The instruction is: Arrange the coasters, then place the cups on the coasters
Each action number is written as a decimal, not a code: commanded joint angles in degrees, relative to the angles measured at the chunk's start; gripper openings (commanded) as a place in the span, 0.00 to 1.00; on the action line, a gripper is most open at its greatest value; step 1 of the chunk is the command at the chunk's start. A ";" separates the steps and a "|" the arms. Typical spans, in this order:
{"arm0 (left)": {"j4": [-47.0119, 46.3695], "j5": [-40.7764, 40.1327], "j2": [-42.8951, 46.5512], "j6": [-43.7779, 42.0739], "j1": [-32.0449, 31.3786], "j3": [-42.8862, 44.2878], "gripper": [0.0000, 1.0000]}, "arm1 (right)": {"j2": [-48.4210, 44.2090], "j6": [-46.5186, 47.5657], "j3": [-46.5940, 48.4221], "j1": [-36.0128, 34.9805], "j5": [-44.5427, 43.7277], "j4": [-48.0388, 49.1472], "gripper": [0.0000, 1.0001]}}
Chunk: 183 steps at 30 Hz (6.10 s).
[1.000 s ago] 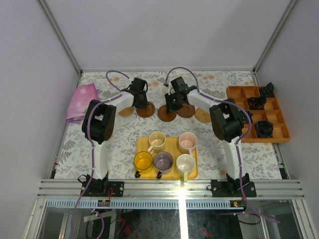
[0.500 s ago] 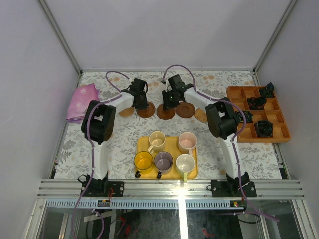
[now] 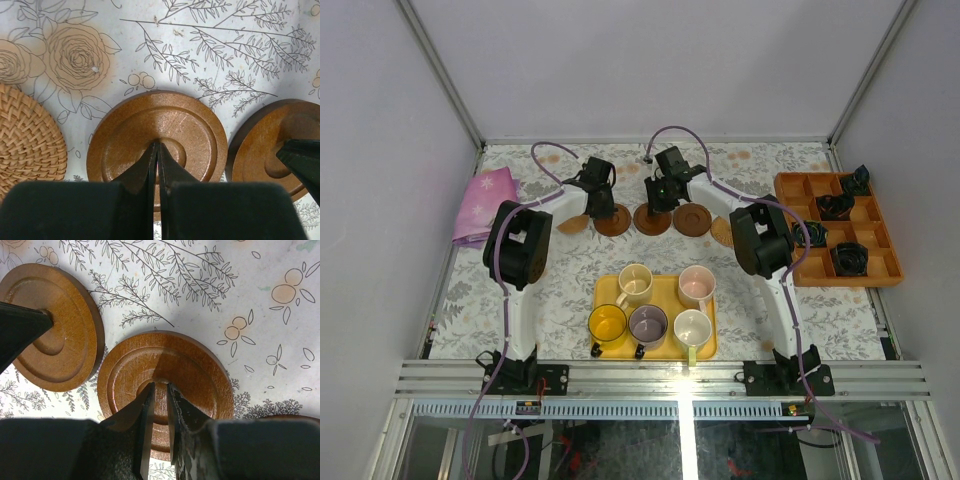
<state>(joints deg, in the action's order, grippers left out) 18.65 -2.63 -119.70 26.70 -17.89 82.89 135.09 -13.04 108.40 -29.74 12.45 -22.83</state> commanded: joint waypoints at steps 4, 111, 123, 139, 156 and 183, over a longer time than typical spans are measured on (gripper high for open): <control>1.56 -3.62 -1.71 -0.95 2.44 0.80 0.00 | -5.93 1.41 -0.96 -0.32 -3.94 -1.57 0.23; 1.91 5.01 7.75 -0.11 1.44 1.14 0.00 | -18.46 -3.86 -10.04 7.76 -21.17 -1.82 0.07; 1.37 4.25 10.88 0.36 2.06 -1.06 0.00 | -25.21 -7.32 -19.64 10.29 -28.72 -4.22 0.07; 0.37 3.52 15.64 1.80 3.34 -6.80 0.00 | -27.09 -9.06 -32.68 13.34 -25.30 -1.15 0.05; 1.21 2.92 16.19 2.13 4.71 -7.70 0.01 | -17.28 -10.84 -30.42 17.53 -28.40 -4.67 0.00; 1.21 1.78 15.21 2.48 5.24 -8.18 0.01 | -12.65 -8.18 -25.11 19.27 -25.45 -4.33 0.00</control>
<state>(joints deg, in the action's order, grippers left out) 20.56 -0.03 -104.71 28.62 -13.13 75.35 118.78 -21.41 84.62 -11.07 -13.89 -25.43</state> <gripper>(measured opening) 0.012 0.011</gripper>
